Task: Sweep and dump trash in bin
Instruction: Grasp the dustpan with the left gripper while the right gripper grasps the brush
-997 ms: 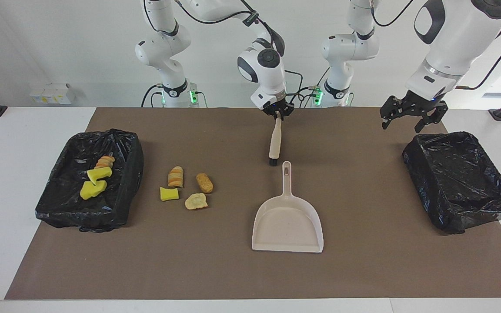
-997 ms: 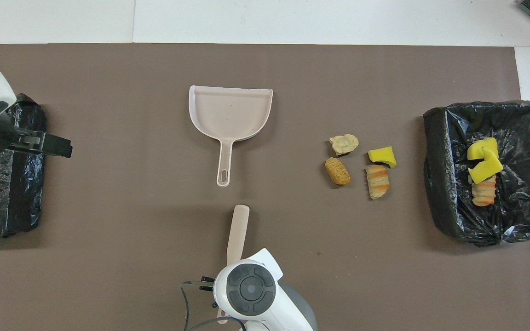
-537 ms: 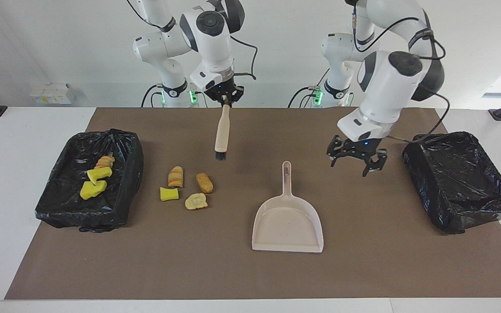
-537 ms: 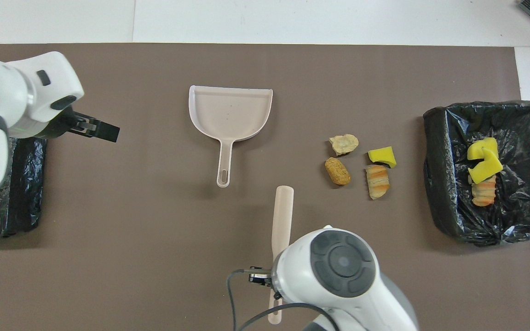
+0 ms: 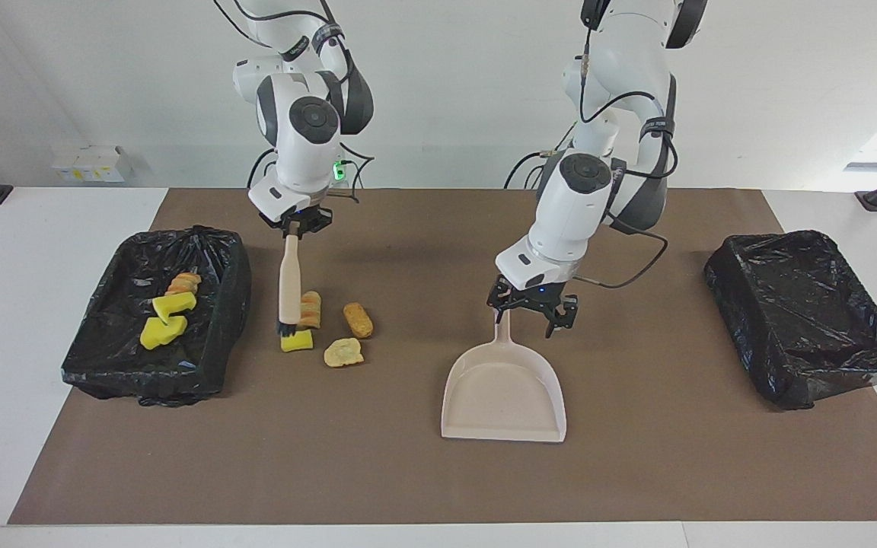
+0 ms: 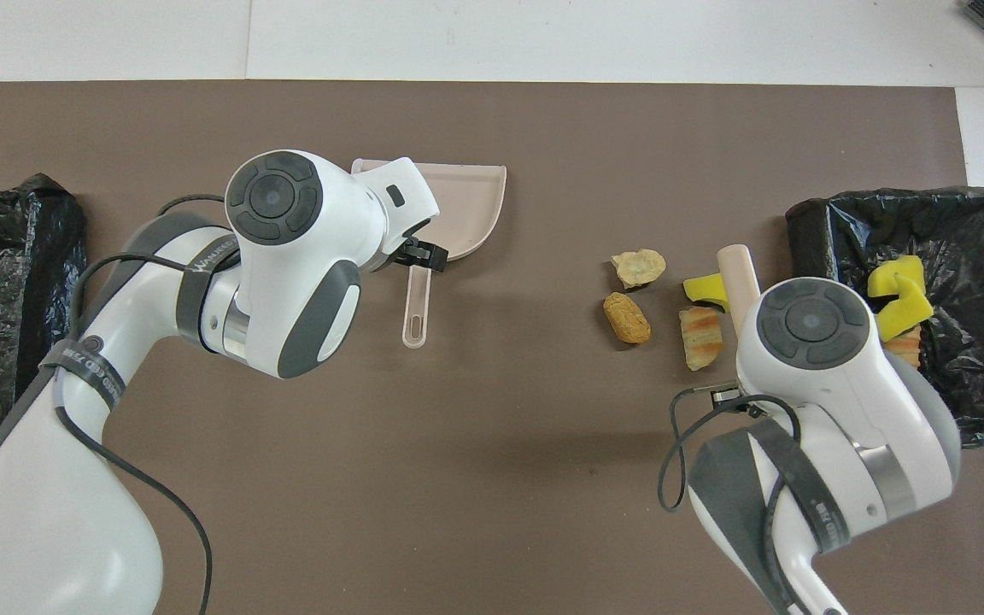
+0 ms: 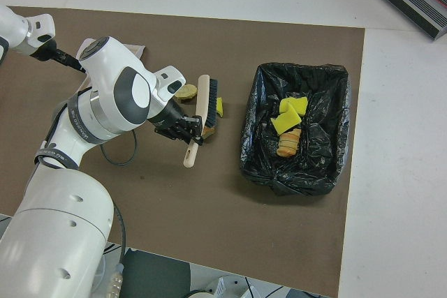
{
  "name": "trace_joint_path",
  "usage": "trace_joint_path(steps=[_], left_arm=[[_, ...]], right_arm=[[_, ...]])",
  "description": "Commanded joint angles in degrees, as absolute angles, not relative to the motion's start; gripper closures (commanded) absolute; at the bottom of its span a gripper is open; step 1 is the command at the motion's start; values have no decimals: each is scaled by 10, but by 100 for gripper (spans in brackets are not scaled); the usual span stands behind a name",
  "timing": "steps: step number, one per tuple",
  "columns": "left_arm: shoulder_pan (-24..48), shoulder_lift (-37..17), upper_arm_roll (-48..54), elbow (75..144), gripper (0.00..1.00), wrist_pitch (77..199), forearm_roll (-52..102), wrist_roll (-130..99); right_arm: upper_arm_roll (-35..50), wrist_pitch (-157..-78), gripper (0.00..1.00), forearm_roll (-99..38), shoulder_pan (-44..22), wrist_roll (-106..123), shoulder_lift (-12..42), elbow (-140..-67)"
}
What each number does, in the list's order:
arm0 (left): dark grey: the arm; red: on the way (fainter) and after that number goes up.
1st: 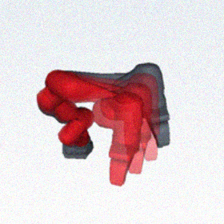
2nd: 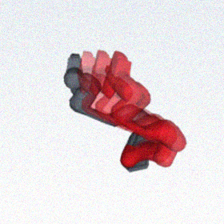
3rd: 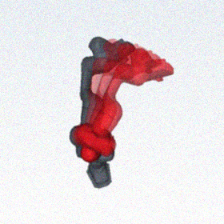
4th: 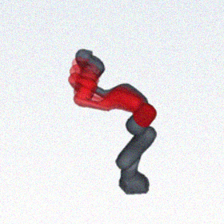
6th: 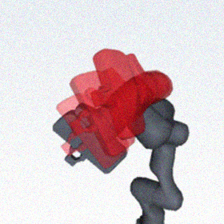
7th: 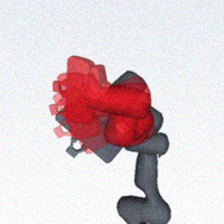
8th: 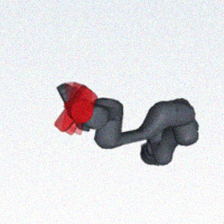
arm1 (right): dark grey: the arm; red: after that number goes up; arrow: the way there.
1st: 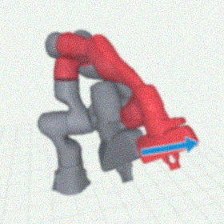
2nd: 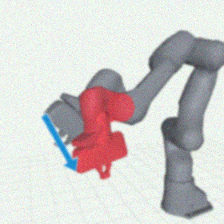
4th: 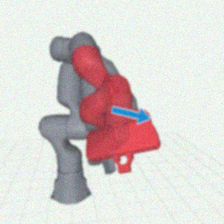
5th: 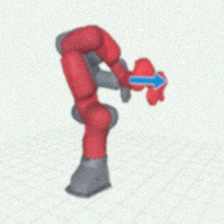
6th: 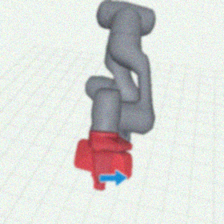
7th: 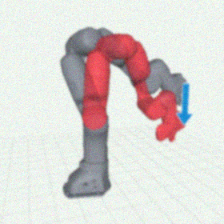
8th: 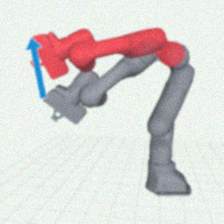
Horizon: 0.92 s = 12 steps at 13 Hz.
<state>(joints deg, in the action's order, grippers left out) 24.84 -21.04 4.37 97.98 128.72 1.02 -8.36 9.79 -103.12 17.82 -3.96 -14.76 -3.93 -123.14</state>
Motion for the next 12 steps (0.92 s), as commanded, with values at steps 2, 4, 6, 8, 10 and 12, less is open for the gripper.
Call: trace_joint_path(steps=[2,4,6,8,10,12], left_arm=[[281,-197,33,1029,0,1308,-4,-179],[295,-198,33,1051,0,1325,-20,-188],[297,-198,33,1049,0,1321,-20,-191],[297,-197,33,1049,8,1310,-20,-191],[297,-194,33,1049,51,1296,-20,-192],[296,-194,33,1049,100,1296,-21,-183]], right_arm=[[109,-1049,100,210,-18,-143,6,-1238],[110,-1069,100,209,-28,-179,27,-1245],[111,-1094,100,197,-37,-203,39,-1253],[111,-1105,100,151,-47,-219,55,-1248],[112,-1102,100,80,-53,-219,67,-1233],[112,-1097,100,41,-75,-229,67,-1225]])
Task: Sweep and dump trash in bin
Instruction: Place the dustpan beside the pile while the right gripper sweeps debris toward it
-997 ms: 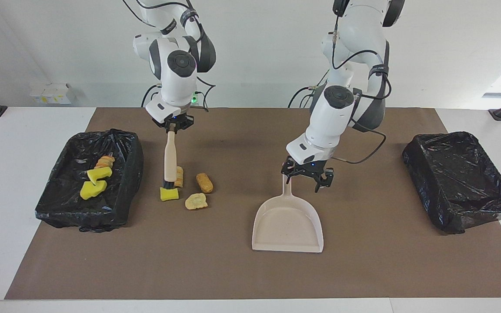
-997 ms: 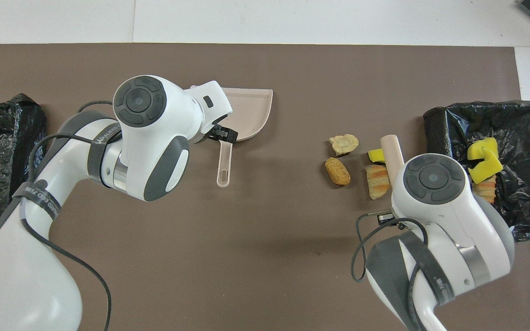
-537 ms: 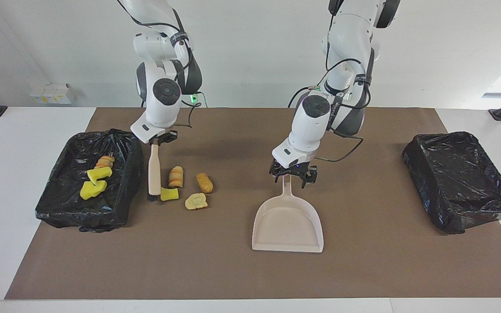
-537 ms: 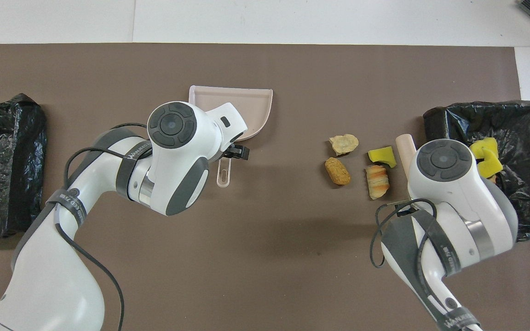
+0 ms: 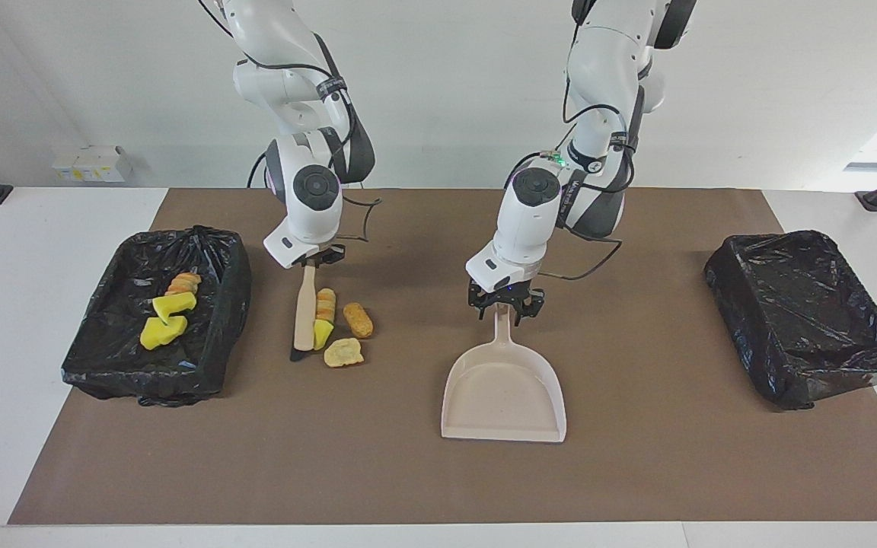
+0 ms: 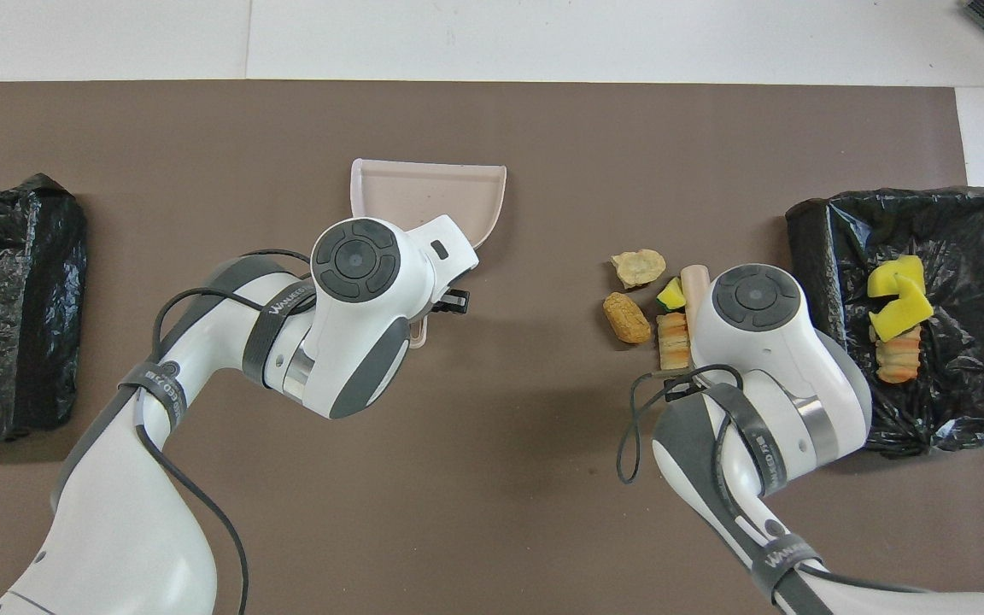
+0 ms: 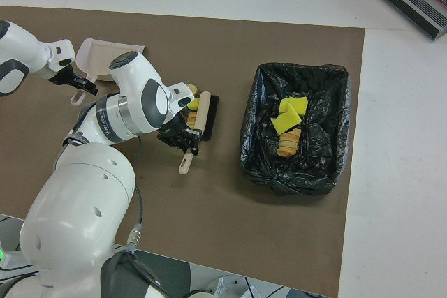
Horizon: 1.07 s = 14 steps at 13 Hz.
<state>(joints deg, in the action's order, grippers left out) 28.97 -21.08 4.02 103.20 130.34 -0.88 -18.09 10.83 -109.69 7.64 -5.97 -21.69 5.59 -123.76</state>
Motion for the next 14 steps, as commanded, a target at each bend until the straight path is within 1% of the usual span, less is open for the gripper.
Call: trace_joint_path(steps=[1,3,5,7,8,9,10,12,14], left_arm=[[292,-195,33,1048,100,1299,-21,-163],[286,-191,29,1042,100,1303,-20,-86],[269,-169,27,1035,100,1274,-21,-74],[255,-161,26,1014,100,1250,-21,-6],[239,-152,26,1008,100,1236,-21,59],[226,-138,27,1008,100,1212,-20,128],[215,-128,27,1008,100,1190,-20,188],[198,-118,27,1008,100,1161,-20,328],[185,-113,27,1017,100,1152,-19,428]], right_arm=[[111,-1090,100,40,-80,-236,66,-1216],[109,-1042,100,48,-77,-236,57,-1173],[105,-993,100,51,-69,-222,32,-1144],[105,-945,100,61,-65,-225,1,-1154],[106,-947,100,91,-65,-231,-21,-1186],[107,-973,100,116,-64,-228,-47,-1229],[107,-994,100,121,-59,-225,-54,-1257],[108,-1067,100,121,-57,-236,-27,-1286],[111,-1100,100,110,-61,-260,15,-1285]])
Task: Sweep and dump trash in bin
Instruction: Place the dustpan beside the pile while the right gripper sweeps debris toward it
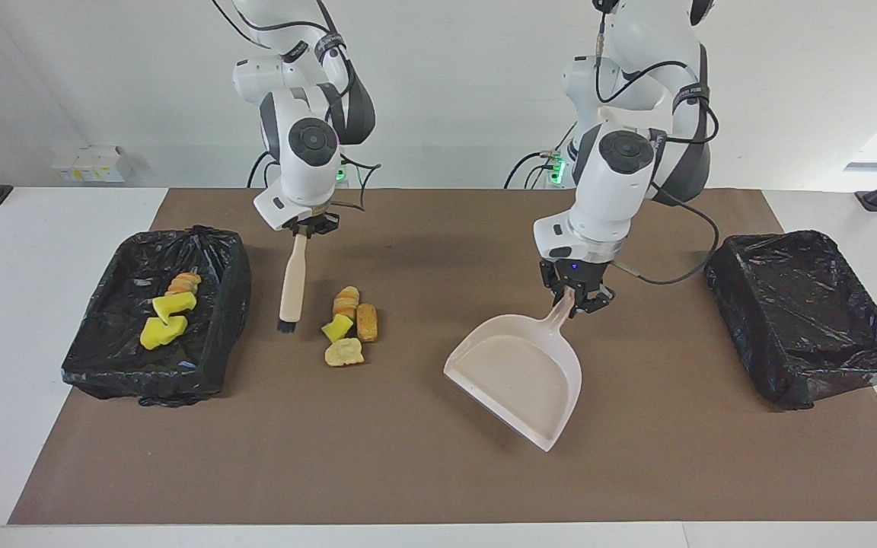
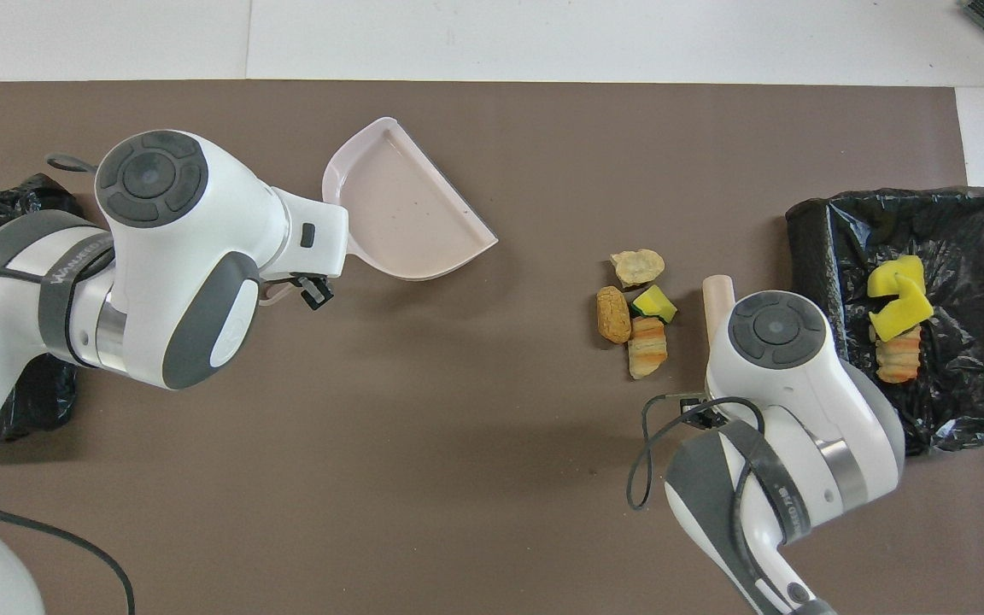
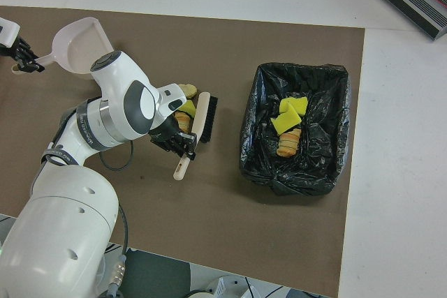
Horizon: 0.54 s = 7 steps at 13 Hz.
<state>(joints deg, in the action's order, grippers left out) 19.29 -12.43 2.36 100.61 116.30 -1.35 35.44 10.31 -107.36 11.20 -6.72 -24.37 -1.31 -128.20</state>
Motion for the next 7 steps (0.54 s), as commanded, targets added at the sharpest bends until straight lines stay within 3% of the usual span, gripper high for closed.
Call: trace_joint_path(steps=[1,7], left_arm=[[188,-109,27,1020,100,1142,-19,457],[199,-124,27,1055,100,1166,-20,582]], right_arm=[[111,-1123,100,94,-68,-265,25,-1283],[111,-1179,100,-46,-102,-308,89,-1239]])
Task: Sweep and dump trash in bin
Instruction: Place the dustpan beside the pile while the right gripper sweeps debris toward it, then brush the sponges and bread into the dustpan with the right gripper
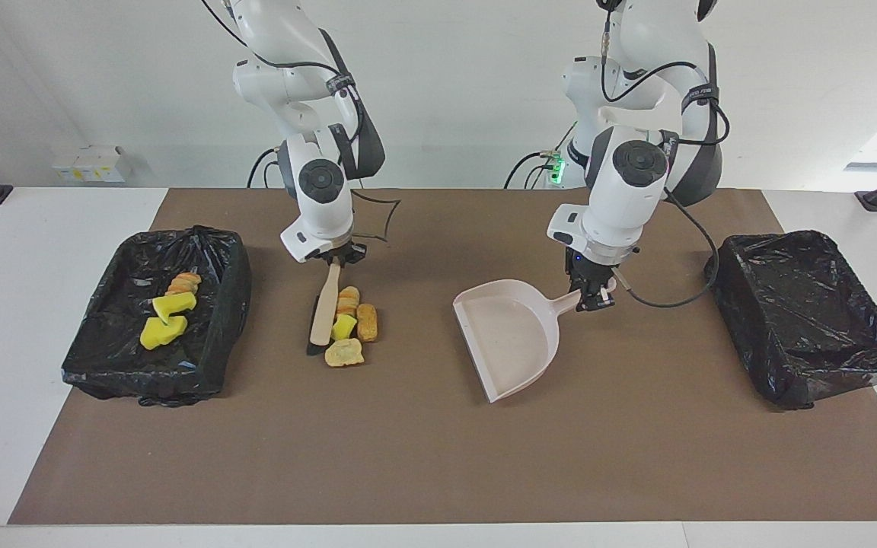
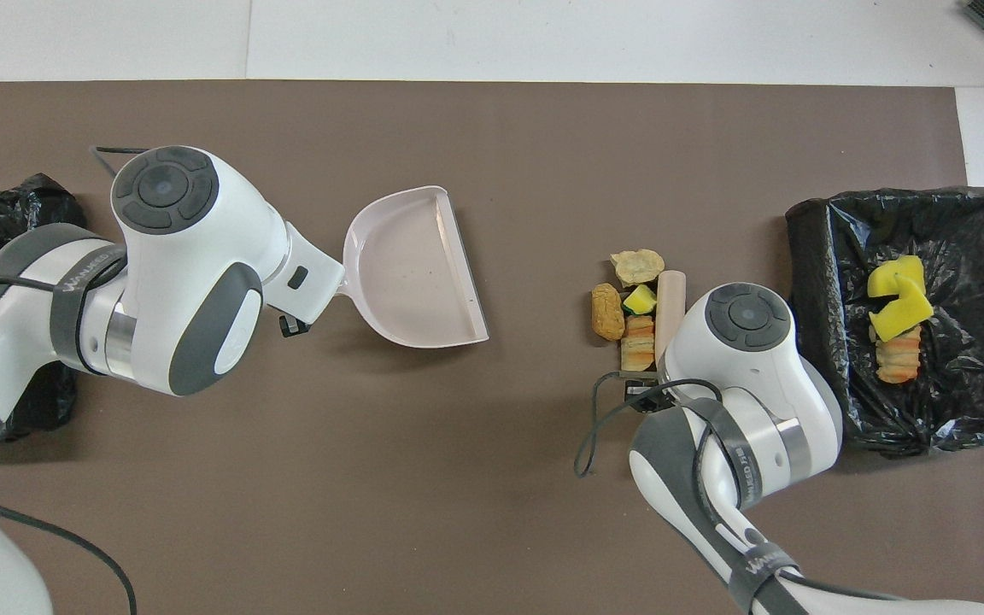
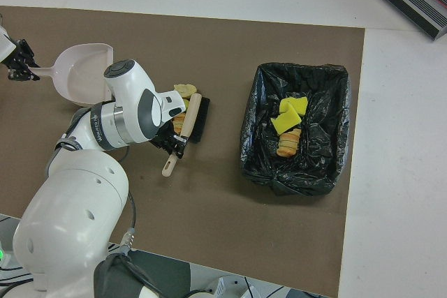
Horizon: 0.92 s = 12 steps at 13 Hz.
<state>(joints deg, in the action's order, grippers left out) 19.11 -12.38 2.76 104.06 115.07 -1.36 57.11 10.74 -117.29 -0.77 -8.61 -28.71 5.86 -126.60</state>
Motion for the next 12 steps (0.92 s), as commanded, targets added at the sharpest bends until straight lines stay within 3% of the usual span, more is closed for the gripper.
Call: trace_joint_path(steps=[1,12], left_arm=[[210,-127,27,1057,100,1167,-20,581],[258,-137,28,1100,100,1236,-38,580]], right_arm=[[111,-1179,100,-62,-112,-310,89,-1238],[112,-1185,100,-258,-192,-309,100,-1198]])
